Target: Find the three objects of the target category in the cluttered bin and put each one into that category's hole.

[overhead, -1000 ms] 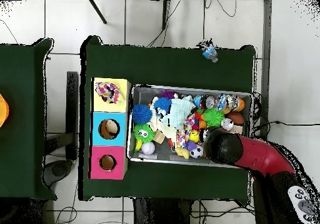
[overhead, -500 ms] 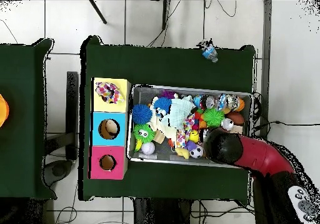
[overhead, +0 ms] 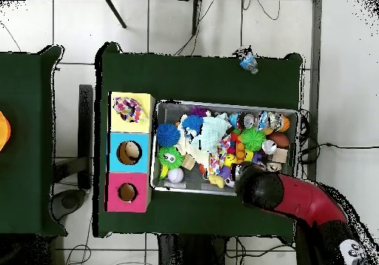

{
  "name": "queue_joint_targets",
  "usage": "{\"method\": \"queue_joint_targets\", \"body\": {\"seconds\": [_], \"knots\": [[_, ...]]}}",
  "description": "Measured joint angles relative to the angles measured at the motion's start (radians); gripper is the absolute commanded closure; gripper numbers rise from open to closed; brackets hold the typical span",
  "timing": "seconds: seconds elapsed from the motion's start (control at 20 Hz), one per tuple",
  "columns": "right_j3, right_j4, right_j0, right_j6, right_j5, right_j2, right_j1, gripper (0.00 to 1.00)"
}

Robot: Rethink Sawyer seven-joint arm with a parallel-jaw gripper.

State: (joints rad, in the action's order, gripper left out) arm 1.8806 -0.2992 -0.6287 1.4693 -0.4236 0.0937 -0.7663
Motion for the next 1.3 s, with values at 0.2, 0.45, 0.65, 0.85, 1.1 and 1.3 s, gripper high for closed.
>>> {"method": "queue_joint_targets", "body": {"seconds": [0.2, 0.45, 0.65, 0.85, 1.1, 1.3], "knots": [[0.083, 0.0, 0.003, 0.0, 0.061, -0.014, -0.004, 0.0], [0.15, 0.0, 0.009, 0.001, 0.171, -0.038, 0.028, 0.0], [0.178, -0.001, 0.009, 0.001, 0.244, -0.056, 0.063, 0.0], [0.195, -0.012, 0.006, 0.001, 0.304, -0.076, 0.115, 0.0], [0.197, -0.013, 0.002, 0.002, 0.375, -0.085, 0.148, 0.0], [0.192, -0.013, 0.002, 0.002, 0.425, -0.087, 0.186, 0.0]]}}
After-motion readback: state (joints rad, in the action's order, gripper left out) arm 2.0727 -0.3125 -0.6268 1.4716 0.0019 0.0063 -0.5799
